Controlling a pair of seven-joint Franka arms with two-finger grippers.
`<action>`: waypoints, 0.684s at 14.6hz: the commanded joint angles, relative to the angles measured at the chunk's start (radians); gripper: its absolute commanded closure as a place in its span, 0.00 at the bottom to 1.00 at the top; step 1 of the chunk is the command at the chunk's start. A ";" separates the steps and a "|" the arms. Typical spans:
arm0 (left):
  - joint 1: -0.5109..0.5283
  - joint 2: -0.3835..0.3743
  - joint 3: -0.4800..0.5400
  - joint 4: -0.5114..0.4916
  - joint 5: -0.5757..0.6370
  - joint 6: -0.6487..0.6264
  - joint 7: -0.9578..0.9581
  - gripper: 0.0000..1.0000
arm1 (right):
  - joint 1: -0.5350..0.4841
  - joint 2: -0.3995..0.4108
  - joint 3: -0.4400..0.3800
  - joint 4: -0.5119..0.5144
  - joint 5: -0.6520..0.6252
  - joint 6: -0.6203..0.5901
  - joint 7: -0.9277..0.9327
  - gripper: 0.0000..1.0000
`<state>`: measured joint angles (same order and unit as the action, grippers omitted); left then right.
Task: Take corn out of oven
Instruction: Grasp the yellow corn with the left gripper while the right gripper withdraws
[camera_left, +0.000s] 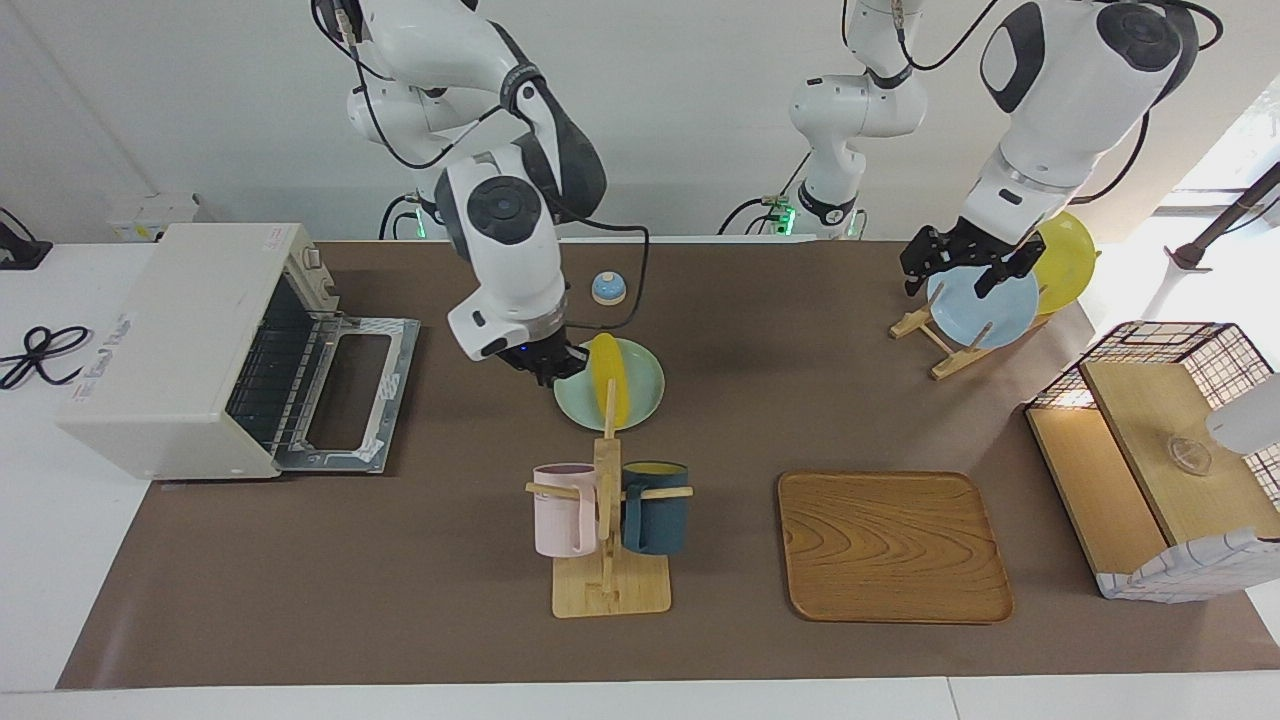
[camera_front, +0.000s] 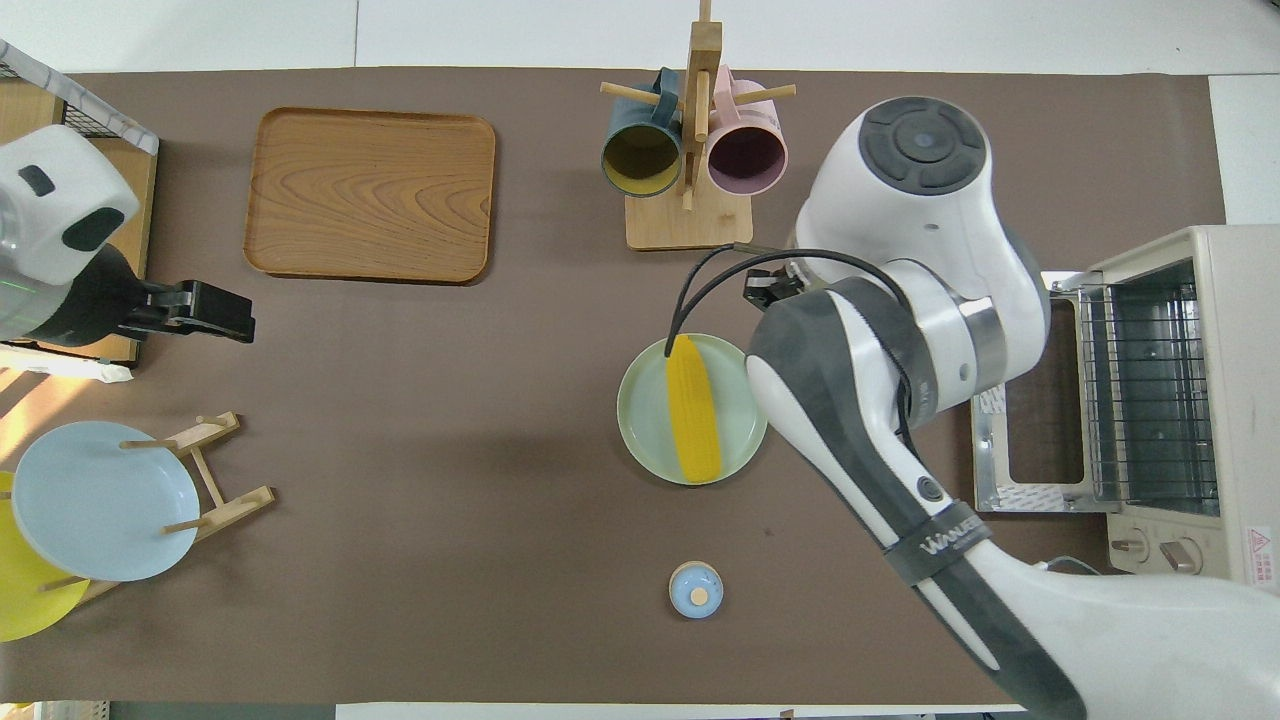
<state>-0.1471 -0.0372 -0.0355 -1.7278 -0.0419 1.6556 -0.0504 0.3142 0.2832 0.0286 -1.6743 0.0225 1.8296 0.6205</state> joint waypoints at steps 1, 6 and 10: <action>-0.097 -0.023 0.005 -0.059 0.011 0.048 -0.089 0.00 | -0.093 -0.071 0.013 -0.184 -0.035 0.074 -0.059 1.00; -0.299 0.002 0.005 -0.145 -0.050 0.194 -0.352 0.00 | -0.262 -0.140 0.013 -0.438 -0.036 0.304 -0.212 1.00; -0.480 0.129 0.005 -0.158 -0.073 0.387 -0.543 0.00 | -0.291 -0.164 0.014 -0.541 -0.036 0.433 -0.243 1.00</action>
<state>-0.5533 0.0294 -0.0487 -1.8838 -0.1026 1.9584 -0.5203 0.0381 0.1731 0.0271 -2.1446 -0.0029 2.2234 0.3904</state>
